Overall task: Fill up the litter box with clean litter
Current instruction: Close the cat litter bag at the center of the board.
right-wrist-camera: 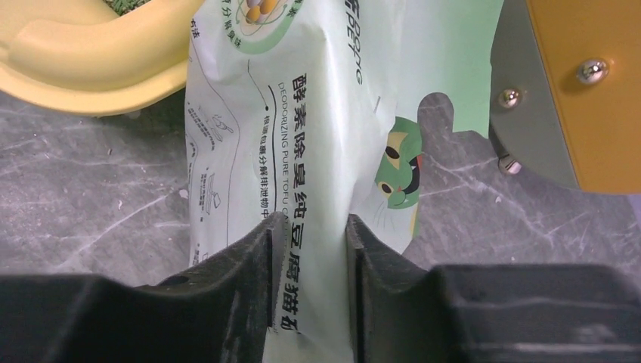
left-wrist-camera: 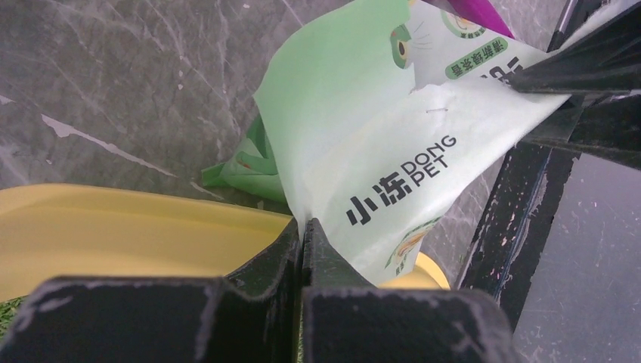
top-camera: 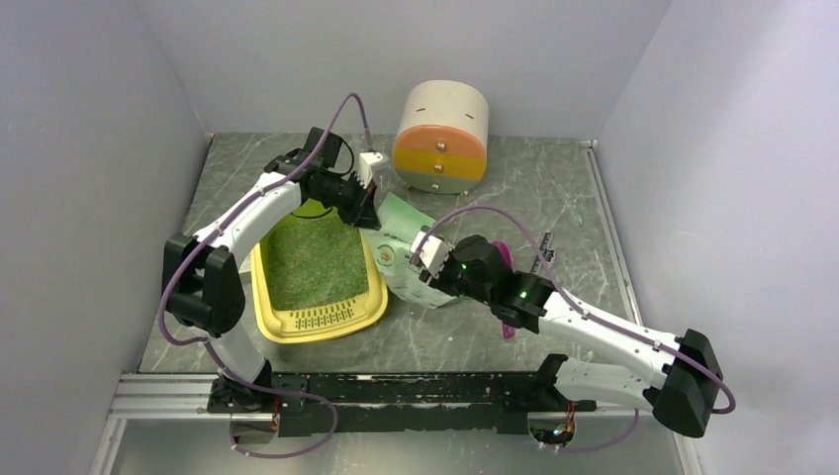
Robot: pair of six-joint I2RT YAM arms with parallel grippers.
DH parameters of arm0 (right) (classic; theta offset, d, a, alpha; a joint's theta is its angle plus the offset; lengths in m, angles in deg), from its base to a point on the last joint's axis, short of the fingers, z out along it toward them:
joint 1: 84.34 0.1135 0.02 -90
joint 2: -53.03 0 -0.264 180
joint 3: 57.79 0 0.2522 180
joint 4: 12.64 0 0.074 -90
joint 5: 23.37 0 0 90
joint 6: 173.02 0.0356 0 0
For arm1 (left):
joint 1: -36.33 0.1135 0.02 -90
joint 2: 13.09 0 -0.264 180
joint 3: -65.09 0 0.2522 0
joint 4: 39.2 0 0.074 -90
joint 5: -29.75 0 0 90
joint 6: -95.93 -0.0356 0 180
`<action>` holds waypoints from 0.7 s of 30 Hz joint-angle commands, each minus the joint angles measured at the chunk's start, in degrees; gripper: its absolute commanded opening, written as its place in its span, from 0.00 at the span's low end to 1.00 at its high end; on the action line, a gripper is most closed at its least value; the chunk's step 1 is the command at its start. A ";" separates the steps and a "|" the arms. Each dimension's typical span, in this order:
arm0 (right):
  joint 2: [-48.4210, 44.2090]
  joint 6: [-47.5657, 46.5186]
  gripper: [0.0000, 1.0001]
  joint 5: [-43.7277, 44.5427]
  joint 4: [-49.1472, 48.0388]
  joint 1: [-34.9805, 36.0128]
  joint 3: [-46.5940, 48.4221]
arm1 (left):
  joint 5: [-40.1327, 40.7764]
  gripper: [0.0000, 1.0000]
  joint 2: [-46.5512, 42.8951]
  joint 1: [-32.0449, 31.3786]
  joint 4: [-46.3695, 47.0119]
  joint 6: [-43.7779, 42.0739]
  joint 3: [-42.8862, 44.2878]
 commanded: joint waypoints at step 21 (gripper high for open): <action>4.29 4.72 0.00 -42.25 0.23 -25.66 2.87 | -3.98 0.68 -21.05 0.92 36.05 1.03 -14.71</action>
